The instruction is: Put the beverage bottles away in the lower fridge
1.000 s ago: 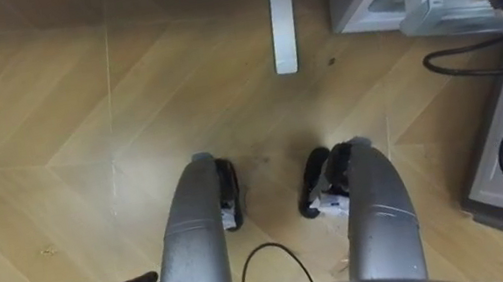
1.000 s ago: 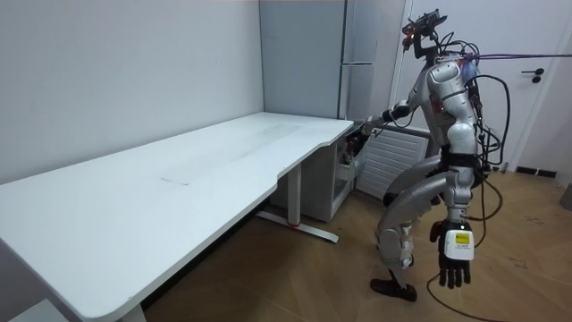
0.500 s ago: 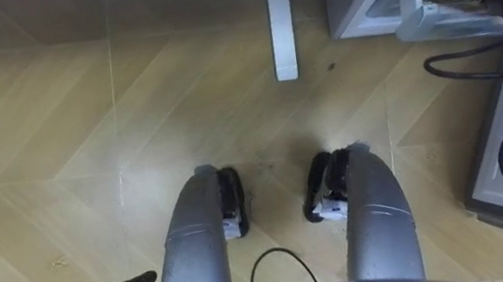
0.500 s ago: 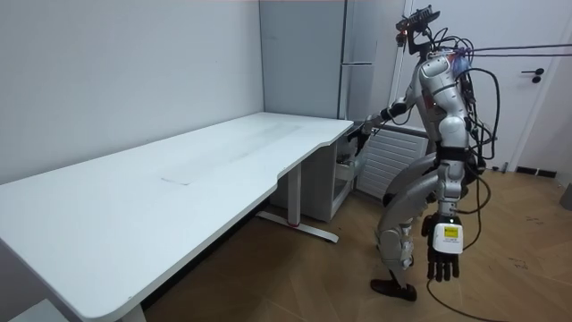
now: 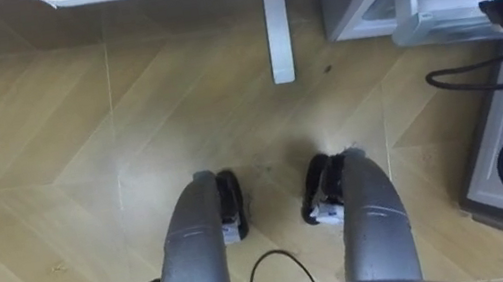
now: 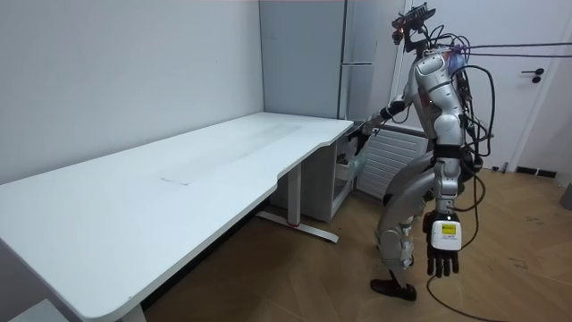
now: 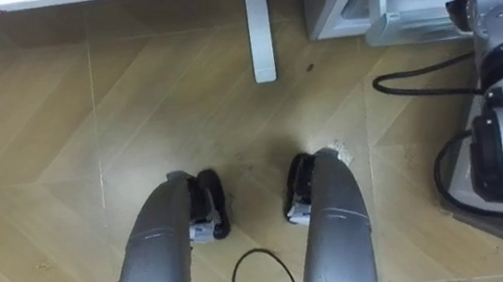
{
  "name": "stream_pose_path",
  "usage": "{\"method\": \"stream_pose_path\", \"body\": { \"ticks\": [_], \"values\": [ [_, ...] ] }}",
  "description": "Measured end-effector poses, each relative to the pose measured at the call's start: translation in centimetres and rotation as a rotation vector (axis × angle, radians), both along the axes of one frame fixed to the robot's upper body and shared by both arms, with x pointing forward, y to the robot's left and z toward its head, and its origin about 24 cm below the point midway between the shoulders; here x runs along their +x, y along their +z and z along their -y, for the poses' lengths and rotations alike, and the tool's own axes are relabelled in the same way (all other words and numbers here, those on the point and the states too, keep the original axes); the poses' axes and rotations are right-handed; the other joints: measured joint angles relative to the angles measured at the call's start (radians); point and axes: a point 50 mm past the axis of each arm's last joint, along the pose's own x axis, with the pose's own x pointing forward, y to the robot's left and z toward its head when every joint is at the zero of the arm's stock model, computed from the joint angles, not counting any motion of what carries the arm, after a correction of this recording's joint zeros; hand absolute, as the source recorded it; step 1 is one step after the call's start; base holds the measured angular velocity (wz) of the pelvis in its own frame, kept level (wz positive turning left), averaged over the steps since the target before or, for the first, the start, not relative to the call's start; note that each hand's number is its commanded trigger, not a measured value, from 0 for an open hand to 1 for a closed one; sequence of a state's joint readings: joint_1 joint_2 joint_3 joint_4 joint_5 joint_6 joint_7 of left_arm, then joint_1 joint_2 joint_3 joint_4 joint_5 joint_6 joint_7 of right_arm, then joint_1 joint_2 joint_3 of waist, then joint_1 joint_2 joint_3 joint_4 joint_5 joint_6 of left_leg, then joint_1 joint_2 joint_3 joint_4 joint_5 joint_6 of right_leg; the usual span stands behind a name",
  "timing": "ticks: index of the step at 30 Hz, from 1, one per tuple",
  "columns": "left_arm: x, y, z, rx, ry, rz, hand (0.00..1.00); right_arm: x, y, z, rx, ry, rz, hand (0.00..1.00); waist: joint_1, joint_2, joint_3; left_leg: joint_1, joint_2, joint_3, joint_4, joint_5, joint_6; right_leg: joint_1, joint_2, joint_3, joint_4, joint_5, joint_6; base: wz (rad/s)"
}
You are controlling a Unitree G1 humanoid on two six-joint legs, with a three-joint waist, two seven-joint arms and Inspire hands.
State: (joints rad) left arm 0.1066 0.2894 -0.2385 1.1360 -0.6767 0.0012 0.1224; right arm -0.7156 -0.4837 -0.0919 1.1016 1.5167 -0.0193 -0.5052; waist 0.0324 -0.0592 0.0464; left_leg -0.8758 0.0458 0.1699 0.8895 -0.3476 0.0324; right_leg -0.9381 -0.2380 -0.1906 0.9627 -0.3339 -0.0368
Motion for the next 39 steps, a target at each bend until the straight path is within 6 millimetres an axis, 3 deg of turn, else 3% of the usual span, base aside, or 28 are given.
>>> {"method": "stream_pose_path", "body": {
  "ticks": [7,13,19,25,32,35,39],
  "values": [
    [0.1,0.1,-0.2,0.008,-0.006,0.007,0.00,-1.7,-1.9,1.0,-0.171,0.059,-0.103,0.00,-0.002,-0.026,0.0007,0.028,0.011,0.007,-0.015,-0.003,0.002,0.036,0.012,-0.008,-0.028,0.001,0.008,0.00],
    [0.0,0.2,-0.6,0.023,-0.004,0.008,0.00,-2.7,-2.1,2.0,-0.380,0.130,-0.204,0.00,-0.014,-0.030,-0.0002,0.031,0.035,0.016,-0.016,-0.005,0.002,0.048,0.031,-0.013,-0.051,0.010,0.008,-0.05],
    [-0.2,0.3,-1.0,0.039,0.038,0.006,0.00,-5.7,-3.5,3.9,-0.556,0.146,-0.373,0.00,-0.030,-0.036,-0.0046,0.046,0.058,0.024,-0.023,-0.007,-0.003,0.067,0.058,-0.010,-0.077,0.026,0.003,-0.11],
    [-0.1,0.3,-1.0,0.042,0.039,0.005,0.00,-7.4,-4.6,4.4,-0.597,0.116,-0.490,0.00,-0.030,-0.038,-0.0105,0.050,0.070,0.032,-0.022,-0.007,-0.007,0.064,0.068,-0.005,-0.078,0.030,-0.004,-0.06],
    [0.0,0.3,-0.7,0.043,0.020,-0.006,0.00,-9.1,-6.2,4.2,-0.606,0.139,-0.556,0.00,-0.005,-0.026,-0.0170,0.055,0.081,0.043,-0.023,-0.006,-0.009,0.064,0.072,-0.006,-0.081,0.035,-0.013,-0.04],
    [-0.1,0.2,-0.6,0.035,0.007,-0.017,0.00,-9.8,-7.2,3.9,-0.539,0.139,-0.550,0.00,0.001,-0.014,-0.0235,0.055,0.081,0.043,-0.023,-0.006,-0.009,0.066,0.072,-0.007,-0.082,0.035,-0.013,0.00],
    [-0.1,0.2,-0.6,0.032,0.008,-0.022,0.00,-9.9,-8.6,2.5,-0.403,0.146,-0.487,0.00,0.006,-0.002,-0.0218,0.049,0.082,0.043,-0.018,-0.007,-0.010,0.059,0.074,-0.004,-0.079,0.035,-0.013,0.00]
  ]
}}
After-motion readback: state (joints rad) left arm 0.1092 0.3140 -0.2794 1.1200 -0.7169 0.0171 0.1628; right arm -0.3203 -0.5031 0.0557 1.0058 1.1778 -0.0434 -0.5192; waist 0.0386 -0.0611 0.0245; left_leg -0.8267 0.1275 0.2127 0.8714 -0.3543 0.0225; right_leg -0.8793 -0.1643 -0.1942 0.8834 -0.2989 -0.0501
